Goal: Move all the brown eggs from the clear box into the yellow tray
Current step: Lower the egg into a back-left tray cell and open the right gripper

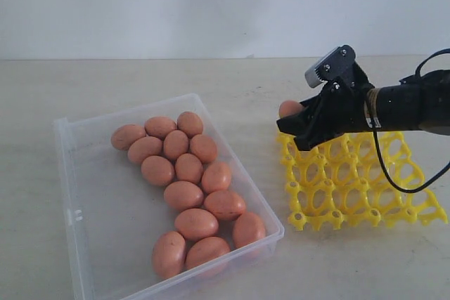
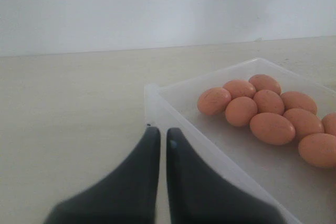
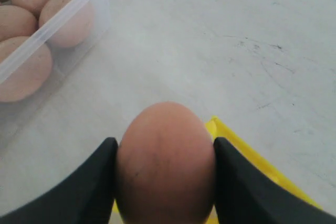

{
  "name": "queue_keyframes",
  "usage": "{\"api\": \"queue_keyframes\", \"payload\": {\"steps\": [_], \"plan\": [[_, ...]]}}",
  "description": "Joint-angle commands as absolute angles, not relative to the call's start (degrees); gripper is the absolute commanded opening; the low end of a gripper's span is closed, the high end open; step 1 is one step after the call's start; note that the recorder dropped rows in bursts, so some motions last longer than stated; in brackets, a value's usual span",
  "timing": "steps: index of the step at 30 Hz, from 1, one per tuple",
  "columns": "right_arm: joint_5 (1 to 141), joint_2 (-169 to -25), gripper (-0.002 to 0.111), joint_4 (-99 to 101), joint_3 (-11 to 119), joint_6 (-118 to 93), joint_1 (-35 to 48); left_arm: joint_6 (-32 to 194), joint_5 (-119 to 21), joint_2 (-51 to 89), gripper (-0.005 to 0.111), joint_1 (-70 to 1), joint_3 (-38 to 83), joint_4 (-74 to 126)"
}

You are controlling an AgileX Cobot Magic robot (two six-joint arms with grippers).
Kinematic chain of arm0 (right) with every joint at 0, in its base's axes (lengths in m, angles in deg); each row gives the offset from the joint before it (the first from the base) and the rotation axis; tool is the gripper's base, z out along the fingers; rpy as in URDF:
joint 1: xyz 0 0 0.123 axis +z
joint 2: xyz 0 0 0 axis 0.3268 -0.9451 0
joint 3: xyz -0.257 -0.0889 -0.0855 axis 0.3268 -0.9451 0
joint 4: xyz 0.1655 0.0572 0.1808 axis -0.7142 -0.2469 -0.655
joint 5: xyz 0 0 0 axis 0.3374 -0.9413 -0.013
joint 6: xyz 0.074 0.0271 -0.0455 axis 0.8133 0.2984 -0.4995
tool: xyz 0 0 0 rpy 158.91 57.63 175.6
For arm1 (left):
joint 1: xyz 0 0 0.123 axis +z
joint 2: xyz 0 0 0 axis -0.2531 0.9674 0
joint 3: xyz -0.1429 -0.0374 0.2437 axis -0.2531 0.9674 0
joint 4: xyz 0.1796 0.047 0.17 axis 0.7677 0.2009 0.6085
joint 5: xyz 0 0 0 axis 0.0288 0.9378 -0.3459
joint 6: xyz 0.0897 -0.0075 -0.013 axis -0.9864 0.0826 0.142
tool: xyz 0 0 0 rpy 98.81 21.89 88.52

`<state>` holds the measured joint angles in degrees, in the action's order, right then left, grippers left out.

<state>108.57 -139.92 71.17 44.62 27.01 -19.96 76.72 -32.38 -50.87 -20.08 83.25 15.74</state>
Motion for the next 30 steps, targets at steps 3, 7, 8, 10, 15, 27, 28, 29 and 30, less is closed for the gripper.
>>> {"api": "queue_keyframes", "payload": {"steps": [3,7,8,10,15,27,28,29,30], "plan": [[107.78,-141.26,0.000,70.69,44.77,25.58,-19.88,76.69,-32.87,-50.99,0.004,-20.40,83.48,15.84],[107.89,-141.79,0.005,70.69,44.77,25.12,-19.88,76.69,-32.87,-50.99,0.004,-20.40,83.48,15.84],[107.89,-141.79,0.010,70.69,44.77,24.88,-19.88,76.69,-32.87,-50.99,0.004,-20.40,83.48,15.84],[107.89,-141.79,0.023,70.45,44.77,24.31,-19.88,76.69,-32.87,-50.99,0.004,-20.40,83.48,15.84],[107.89,-141.79,0.044,69.15,44.77,23.18,-19.88,76.69,-32.87,-50.99,0.004,-20.40,83.48,15.84],[107.08,-141.79,0.058,66.77,44.77,21.74,-19.88,76.69,-32.87,-50.99,0.004,-20.40,83.48,15.84],[107.24,-141.79,0.058,66.77,44.77,21.76,-19.88,76.69,-32.87,-50.99,0.004,-20.40,83.48,15.84],[107.73,-141.79,0.058,66.77,44.77,21.62,-19.88,76.69,-32.87,-50.99,0.004,-20.40,83.48,15.84],[107.99,-141.79,0.058,66.77,44.77,21.51,-19.88,76.69,-32.87,-50.99,0.004,-20.40,83.48,15.84]]}}
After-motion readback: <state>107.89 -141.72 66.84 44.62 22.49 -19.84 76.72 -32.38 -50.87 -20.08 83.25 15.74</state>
